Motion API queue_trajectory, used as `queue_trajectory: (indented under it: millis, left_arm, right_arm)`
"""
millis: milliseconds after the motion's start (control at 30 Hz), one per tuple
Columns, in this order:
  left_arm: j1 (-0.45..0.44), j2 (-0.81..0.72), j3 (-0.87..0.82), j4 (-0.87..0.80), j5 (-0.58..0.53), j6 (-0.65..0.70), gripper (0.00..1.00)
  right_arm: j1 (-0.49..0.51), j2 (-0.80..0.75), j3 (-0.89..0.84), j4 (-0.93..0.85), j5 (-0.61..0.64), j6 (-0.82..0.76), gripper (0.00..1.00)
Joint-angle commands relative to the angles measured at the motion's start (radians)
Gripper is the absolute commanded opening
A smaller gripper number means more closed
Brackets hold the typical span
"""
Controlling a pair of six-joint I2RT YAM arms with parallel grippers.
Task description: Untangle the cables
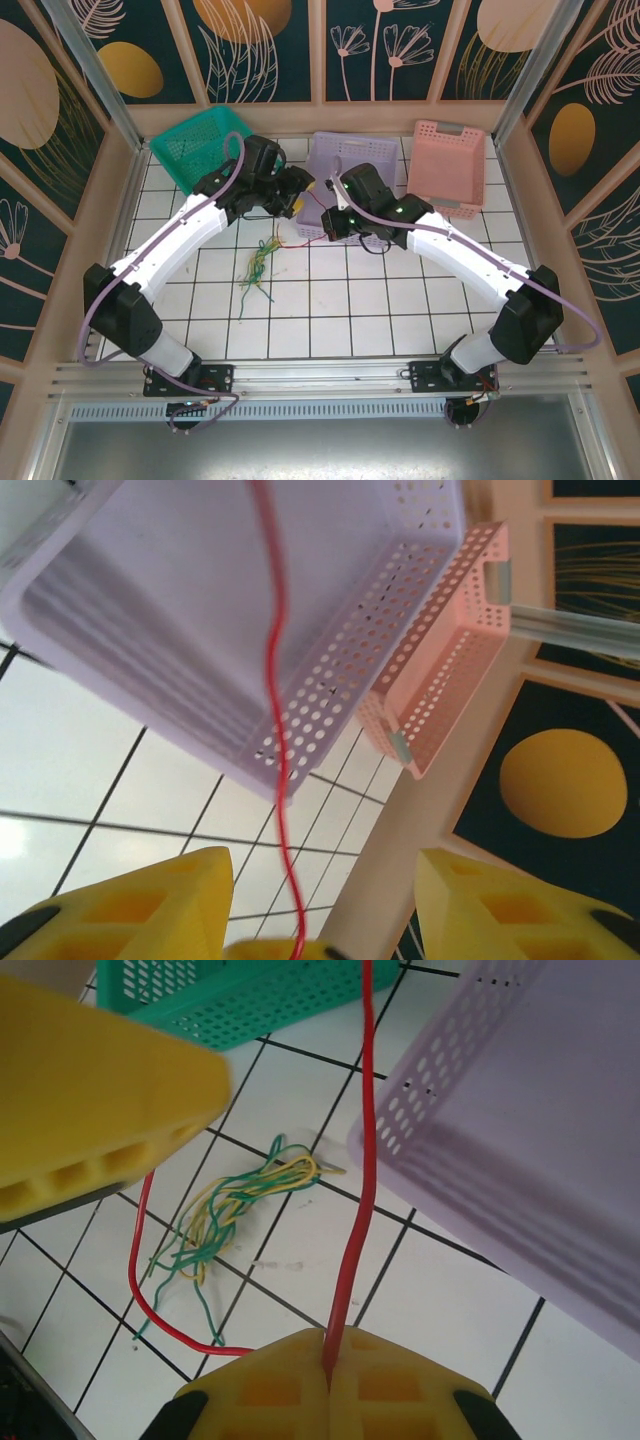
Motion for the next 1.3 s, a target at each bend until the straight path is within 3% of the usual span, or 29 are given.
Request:
queue_trajectory:
  millis: [0,533,733,867,933,1000,1267]
  left_arm:
    - [-0.005,0.028,0.001,0.088,-0.010,-0.024,0.47]
    - [-0.012,0.089,0.024,-0.005,-0.033,0.071,0.35]
    - [-0.012,0.075,0.036,-0.042,-0.065,0.076,0.47]
    - [-0.012,0.077,0.013,0.009,-0.024,0.064,0.35]
    - [-0.013,0.086,0.022,0.012,-0.024,0.072,0.24]
    - [-0.012,0.100,0.051,-0.002,-0.042,0.099,0.03]
    - [-0.011,0.181,0.233,-0.059,-0.079,0.371,0.00]
  right_arm:
    - [0.015,-0.020,0.014,0.050,-0.013,-0.020,0.00]
    - [0.020,-0.045,-0.008,0.069,-0.039,-0.017,0.00]
    - [0.020,-0.044,-0.013,0.059,-0.029,-0.021,0.00]
    - [0.020,-0.041,-0.013,0.074,-0.068,-0.018,0.00]
    - [0.020,-0.037,-0.015,0.084,-0.115,-0.021,0.00]
    - [0.019,-0.029,-0.019,0.089,-0.184,-0.029,0.00]
    - [-0.020,0.052,-0.094,0.102,-0.660,0.003,0.00]
